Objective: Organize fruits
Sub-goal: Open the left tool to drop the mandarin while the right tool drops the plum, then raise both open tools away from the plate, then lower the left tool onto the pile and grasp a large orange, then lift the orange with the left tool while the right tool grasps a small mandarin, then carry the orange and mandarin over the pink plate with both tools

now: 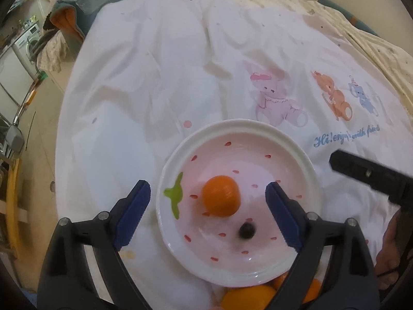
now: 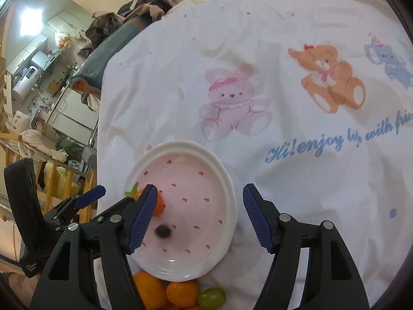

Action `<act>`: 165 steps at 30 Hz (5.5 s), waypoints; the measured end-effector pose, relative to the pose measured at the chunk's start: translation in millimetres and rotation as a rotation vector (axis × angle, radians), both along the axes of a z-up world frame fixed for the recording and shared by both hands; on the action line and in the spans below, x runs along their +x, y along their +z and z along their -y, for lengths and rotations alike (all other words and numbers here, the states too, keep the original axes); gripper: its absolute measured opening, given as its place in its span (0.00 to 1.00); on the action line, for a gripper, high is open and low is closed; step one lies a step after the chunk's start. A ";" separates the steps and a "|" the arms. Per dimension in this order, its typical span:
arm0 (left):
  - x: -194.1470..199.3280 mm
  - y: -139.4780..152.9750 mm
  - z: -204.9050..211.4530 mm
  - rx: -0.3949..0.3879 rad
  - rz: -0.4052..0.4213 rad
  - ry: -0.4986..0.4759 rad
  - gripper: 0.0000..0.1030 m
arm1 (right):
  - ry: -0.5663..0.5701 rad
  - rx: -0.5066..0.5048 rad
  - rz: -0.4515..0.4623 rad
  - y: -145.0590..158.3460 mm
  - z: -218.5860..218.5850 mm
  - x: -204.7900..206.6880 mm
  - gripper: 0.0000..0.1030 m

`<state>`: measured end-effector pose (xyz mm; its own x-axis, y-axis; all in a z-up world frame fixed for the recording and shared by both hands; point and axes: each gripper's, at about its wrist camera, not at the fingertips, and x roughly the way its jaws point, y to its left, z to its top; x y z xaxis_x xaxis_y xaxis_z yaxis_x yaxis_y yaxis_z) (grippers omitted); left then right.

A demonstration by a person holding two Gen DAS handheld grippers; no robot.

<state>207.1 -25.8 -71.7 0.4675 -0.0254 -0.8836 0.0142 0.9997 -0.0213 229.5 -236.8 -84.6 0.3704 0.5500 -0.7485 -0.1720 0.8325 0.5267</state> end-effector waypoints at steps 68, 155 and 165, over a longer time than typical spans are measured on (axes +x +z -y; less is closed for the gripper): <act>-150.6 23.2 -34.7 -0.109 -0.024 0.130 0.86 | -0.177 -0.100 -0.034 38.7 45.0 -176.5 0.76; -164.0 9.6 -40.7 -0.097 -0.088 0.170 0.55 | -0.049 -0.047 -0.027 39.5 20.4 -173.1 0.45; -160.3 37.5 -38.6 -0.084 -0.034 0.188 0.55 | -0.112 -0.002 0.083 72.0 39.2 -173.3 0.45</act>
<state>46.9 12.9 -34.1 0.4409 -0.0143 -0.8975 -0.1749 0.9793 -0.1016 56.2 -276.0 -12.6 0.4904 0.5006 -0.7134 -0.1209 0.8498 0.5131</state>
